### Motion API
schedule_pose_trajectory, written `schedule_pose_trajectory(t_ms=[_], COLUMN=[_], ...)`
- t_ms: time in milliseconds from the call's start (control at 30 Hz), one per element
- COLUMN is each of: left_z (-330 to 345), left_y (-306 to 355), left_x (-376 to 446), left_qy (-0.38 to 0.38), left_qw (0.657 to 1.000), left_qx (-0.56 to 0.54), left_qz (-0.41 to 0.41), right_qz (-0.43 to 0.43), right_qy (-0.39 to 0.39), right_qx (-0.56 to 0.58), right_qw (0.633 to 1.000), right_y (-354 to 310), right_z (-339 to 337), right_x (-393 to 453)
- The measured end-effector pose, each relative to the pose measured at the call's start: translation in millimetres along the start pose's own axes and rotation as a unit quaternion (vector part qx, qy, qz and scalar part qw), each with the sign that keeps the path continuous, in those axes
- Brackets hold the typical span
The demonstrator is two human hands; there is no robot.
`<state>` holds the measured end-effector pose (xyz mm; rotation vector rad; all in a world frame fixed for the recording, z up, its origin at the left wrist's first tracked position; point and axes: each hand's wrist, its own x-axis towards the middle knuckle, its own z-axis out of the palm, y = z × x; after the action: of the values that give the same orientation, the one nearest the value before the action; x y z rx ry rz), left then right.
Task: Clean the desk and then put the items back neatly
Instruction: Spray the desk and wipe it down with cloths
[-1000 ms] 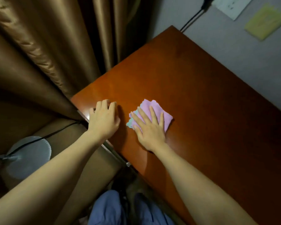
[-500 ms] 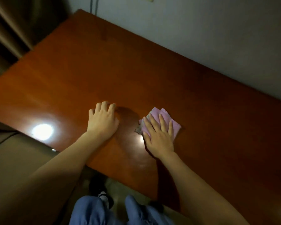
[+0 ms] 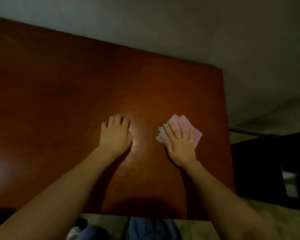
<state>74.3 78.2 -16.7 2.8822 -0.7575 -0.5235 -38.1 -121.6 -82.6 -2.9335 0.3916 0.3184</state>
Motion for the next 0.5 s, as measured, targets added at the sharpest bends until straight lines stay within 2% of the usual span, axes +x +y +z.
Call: schedule_pose_trajectory(t_ms=[233, 500], left_z=[14, 24], left_y=[59, 101], left_x=[9, -5], left_qy=[-0.016, -0.034], left_qw=[0.998, 0.992], left_qx=[0.048, 0.084], left_qz=[0.041, 0.085], right_qz=[0.062, 0.152], right_qy=[0.04, 0.054], right_qx=[0.025, 0.051], right_qw=[0.997, 0.986], right_y=[91, 124], right_z=[-8, -3], right_x=[-12, -61])
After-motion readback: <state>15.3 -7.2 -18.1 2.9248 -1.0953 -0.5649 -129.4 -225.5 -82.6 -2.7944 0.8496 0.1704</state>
